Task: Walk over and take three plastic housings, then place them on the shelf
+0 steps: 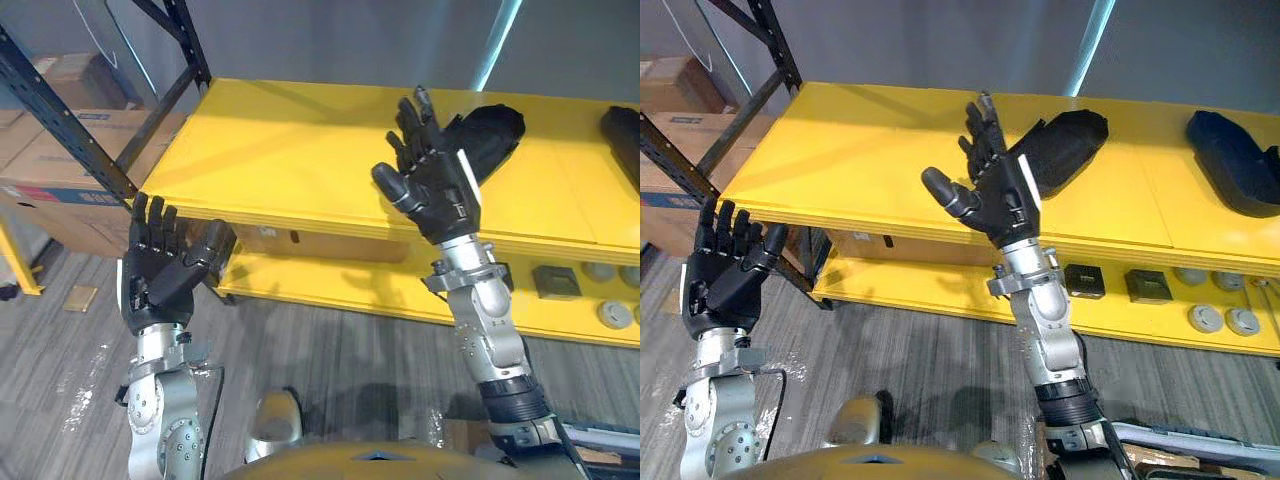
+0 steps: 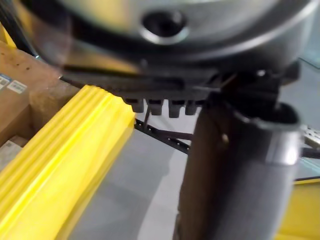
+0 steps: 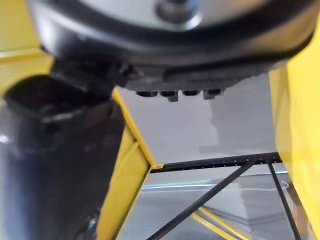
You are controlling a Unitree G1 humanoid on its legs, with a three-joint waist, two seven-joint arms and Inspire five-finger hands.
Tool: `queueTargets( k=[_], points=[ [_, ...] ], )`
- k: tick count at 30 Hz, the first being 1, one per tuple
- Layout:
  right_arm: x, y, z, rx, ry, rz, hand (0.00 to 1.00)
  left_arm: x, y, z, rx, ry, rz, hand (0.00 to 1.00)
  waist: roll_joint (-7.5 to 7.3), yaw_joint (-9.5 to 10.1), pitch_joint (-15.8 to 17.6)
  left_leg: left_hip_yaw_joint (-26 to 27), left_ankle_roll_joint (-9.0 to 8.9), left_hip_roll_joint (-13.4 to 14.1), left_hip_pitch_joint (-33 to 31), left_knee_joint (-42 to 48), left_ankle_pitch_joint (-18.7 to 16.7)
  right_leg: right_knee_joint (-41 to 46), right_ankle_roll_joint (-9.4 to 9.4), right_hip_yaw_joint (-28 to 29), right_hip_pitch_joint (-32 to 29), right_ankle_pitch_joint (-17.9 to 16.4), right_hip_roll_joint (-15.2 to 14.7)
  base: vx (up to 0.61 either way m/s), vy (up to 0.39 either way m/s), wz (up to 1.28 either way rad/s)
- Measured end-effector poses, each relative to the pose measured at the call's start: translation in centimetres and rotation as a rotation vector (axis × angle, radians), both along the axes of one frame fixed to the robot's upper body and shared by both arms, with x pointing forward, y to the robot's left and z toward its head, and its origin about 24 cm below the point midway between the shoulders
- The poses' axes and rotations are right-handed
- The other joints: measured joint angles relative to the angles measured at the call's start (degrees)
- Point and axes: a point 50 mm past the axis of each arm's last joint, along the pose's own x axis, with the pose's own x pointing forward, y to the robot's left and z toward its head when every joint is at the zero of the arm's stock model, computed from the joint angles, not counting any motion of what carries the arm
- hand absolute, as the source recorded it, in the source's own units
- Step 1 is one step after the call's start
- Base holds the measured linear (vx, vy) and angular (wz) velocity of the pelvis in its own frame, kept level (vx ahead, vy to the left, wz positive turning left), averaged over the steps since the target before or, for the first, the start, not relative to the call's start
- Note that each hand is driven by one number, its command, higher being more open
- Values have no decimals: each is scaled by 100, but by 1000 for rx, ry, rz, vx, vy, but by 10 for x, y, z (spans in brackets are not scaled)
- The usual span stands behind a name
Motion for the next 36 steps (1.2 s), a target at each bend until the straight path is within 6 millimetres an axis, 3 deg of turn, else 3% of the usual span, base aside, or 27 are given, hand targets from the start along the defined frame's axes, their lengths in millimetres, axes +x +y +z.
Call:
queueTargets(
  k=[4,6,10,15,21,27,36],
  points=[
    [7,8,-22,-15,100,-30,100,4,-18,-1,-8,-14,-86,100,151,-46,-101,81,-205,-149,611,-1319,574,46,-44,6,-42,5,-16,-43,-52,-1],
    [9,5,-30,-9,148,-62,100,5,-22,0,-8,-21,-120,100,201,-142,-134,117,-200,-203,775,-1657,696,75,-43,17,-62,5,-66,-53,15,-5],
    [8,8,-45,-9,217,-76,100,6,-20,-2,11,13,-150,100,149,-159,-166,340,-132,-317,871,-1819,753,149,31,170,-185,50,-184,-29,52,-17],
    [10,38,-74,11,362,-65,100,7,-22,-2,19,17,-169,100,-18,-141,-263,378,-79,-388,985,-2002,839,129,69,191,-161,98,-223,-9,26,-3],
    [30,62,-74,-62,424,-105,100,10,-38,-6,-15,49,-220,100,10,-8,-285,320,-48,-392,965,-2118,980,87,57,140,-178,178,-196,-45,10,5],
    [56,78,-74,-121,522,-135,100,10,-41,-9,-33,86,-203,100,107,98,-299,219,-43,-387,933,-2138,1037,-46,51,37,-129,280,-148,-69,13,8],
    [85,76,-62,-170,635,-427,100,9,-40,-12,-70,114,-151,100,287,257,-339,-15,-41,-371,775,-2138,1215,-82,16,-214,-121,339,-83,-44,-4,14]
  ],
)
